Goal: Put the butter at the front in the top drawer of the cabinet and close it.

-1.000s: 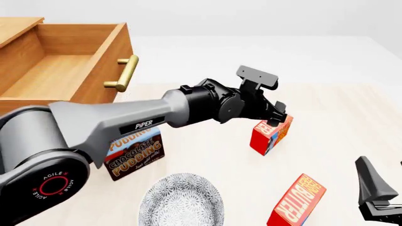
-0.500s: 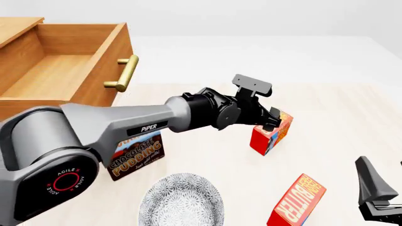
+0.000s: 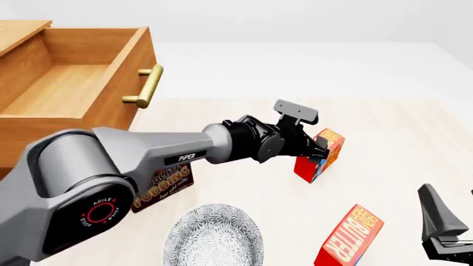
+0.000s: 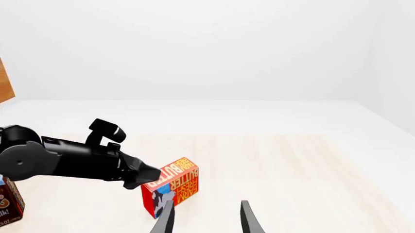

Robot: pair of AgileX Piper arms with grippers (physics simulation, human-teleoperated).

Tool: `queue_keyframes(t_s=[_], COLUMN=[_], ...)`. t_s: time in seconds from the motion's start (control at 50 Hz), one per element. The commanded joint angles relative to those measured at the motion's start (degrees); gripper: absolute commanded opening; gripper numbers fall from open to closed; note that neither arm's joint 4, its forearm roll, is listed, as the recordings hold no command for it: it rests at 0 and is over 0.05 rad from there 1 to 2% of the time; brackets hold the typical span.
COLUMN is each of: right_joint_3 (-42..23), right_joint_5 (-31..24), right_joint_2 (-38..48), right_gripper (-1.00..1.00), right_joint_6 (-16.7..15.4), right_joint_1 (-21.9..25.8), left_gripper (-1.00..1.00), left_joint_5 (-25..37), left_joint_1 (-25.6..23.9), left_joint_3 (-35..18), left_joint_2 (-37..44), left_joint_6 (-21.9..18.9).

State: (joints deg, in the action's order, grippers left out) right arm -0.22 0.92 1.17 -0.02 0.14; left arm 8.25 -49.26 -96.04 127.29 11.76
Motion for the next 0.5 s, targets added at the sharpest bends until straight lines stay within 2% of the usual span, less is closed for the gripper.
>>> queue_keyframes(t_s=[0.02, 0.5], right_joint_3=[0.1, 0.1], right_joint_5=[-0.2, -0.2], right_joint_2=[-0.2, -0.2], right_gripper=[1.0, 1.0], right_joint_6=[0.0, 0.0], right_joint_1=[0.0, 0.0], left_gripper=[1.0, 1.0], left_joint_5=[-0.4, -2.2], left_joint_1=[0.3, -0.8], left_joint_3=[-0.9, -2.4], left_joint_2=[2.3, 6.6], left_joint_6=[0.9, 2.6])
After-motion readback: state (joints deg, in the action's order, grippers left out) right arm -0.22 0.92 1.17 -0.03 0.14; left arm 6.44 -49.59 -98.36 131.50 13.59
